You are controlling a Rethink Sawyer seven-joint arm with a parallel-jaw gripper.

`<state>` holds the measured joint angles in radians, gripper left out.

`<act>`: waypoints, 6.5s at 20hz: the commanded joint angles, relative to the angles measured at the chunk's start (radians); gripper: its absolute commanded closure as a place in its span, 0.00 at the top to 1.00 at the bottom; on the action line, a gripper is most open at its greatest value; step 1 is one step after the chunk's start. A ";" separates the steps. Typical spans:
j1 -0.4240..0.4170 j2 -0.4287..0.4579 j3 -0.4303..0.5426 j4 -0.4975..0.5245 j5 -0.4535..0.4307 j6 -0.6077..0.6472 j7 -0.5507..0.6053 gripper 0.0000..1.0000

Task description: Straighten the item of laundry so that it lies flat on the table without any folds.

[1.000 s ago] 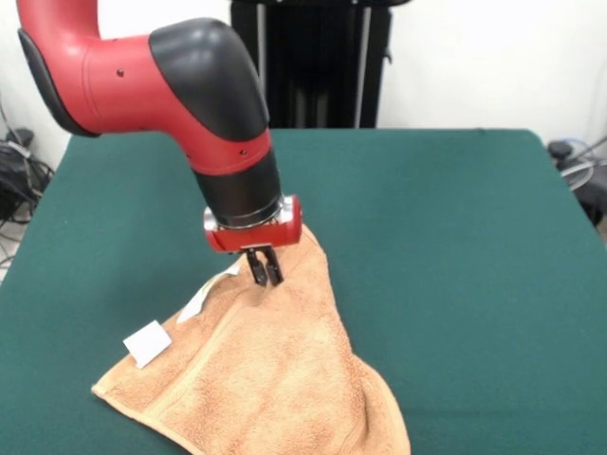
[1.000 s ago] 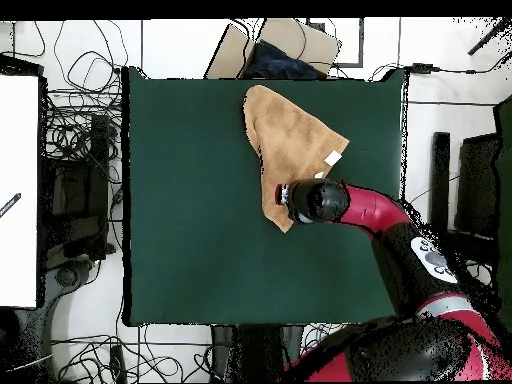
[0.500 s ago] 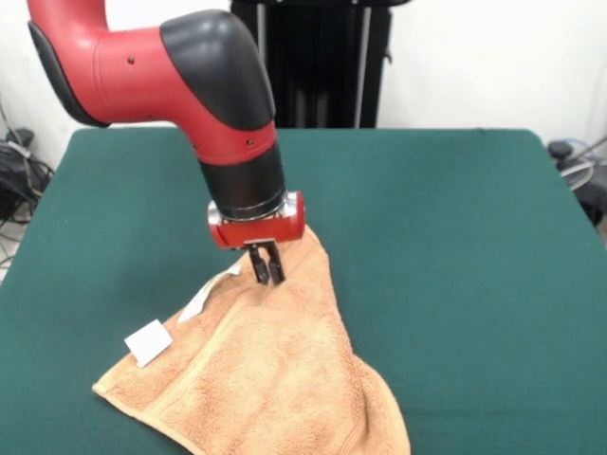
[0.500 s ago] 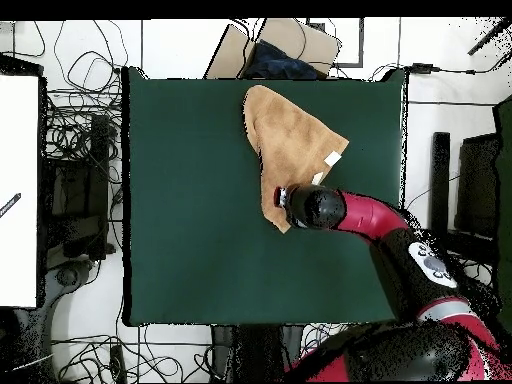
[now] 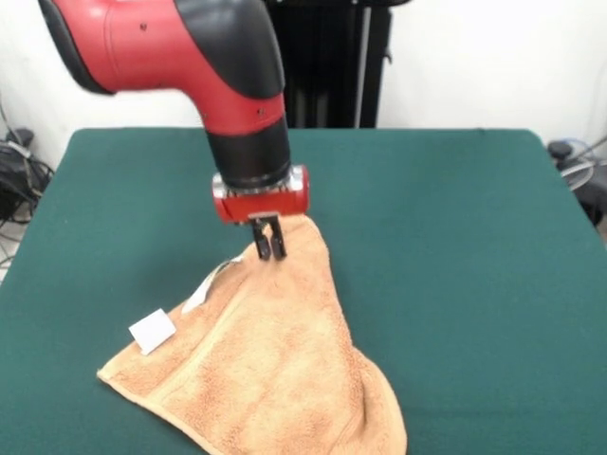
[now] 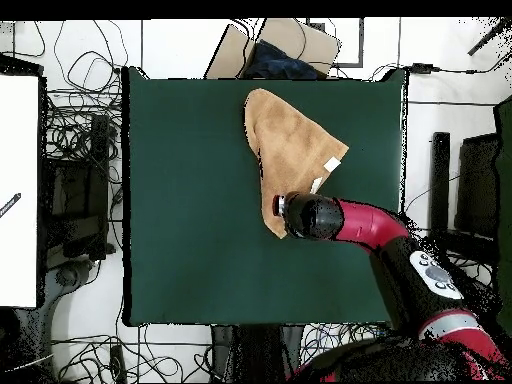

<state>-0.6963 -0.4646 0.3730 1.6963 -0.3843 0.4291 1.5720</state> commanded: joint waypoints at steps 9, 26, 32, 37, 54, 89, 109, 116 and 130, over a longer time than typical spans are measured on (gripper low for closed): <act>-0.050 -0.246 -0.062 0.256 0.009 0.129 0.055 0.00; 0.013 -0.317 -0.130 0.354 -0.009 -0.002 0.204 0.00; 0.191 -0.427 -0.214 0.463 0.066 -0.045 0.356 0.00; 0.300 -0.439 -0.283 0.506 0.119 -0.109 0.416 0.00; 0.479 -0.466 -0.260 0.492 0.349 -0.069 0.415 0.00; 0.395 -0.544 -0.110 0.135 0.555 0.429 0.167 0.00; 0.271 -0.333 -0.108 0.230 0.313 0.129 0.151 0.00; 0.180 -0.319 -0.102 0.192 0.242 0.143 0.059 0.00; 0.096 -0.387 -0.114 -0.035 0.083 0.367 -0.051 0.00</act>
<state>-0.5981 -0.8364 0.1845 1.7557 -0.2271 0.6823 1.7041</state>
